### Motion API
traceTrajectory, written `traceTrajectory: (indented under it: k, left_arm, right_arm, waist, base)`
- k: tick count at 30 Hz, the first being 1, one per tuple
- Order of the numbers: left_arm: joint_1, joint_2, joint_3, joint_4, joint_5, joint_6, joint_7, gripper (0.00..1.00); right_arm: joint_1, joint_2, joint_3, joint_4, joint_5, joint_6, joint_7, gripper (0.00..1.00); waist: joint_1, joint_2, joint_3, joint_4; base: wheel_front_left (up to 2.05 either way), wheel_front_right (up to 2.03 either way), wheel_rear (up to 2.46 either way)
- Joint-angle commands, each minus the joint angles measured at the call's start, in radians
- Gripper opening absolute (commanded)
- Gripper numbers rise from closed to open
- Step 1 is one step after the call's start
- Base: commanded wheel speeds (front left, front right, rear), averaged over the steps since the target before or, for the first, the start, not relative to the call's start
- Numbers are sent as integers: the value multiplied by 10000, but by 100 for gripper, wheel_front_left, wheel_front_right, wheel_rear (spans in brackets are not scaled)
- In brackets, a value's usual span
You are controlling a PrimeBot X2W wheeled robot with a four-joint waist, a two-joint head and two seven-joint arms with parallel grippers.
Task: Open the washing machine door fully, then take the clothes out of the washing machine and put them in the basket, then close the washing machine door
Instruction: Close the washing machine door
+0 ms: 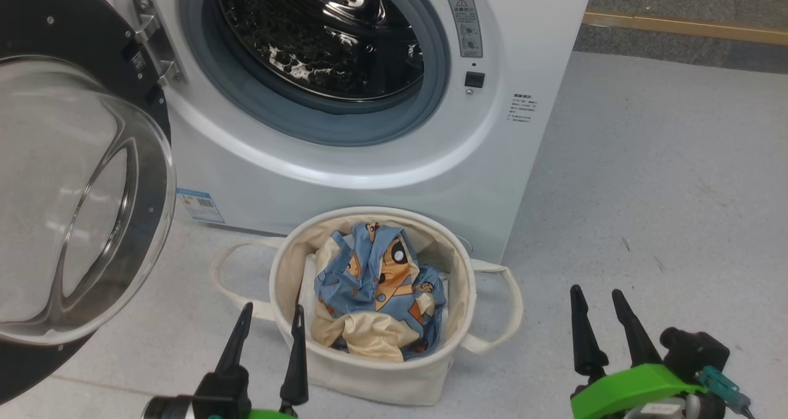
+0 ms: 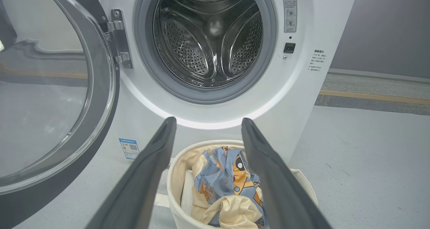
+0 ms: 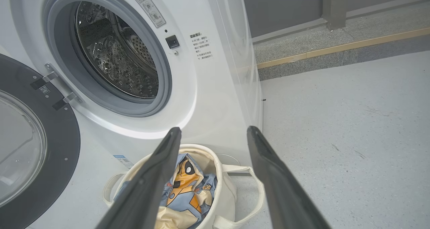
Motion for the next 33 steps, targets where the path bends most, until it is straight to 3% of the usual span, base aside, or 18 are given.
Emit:
traceTrajectory:
  k: [1,33]
  left_arm:
    - [-211,-28,259,-298,-68,9,-47,100]
    - [-294,-28,224,31,-793,-275,-47,100]
  right_arm:
    - [-241,-10,208,-334,-101,4,-49,100]
    - [-324,-10,308,-342,-48,4,-49,100]
  waist:
    - [0,0,7,1]
    - [0,0,99,-186]
  base:
    - [0,0,0]
    - [-18,16,2]
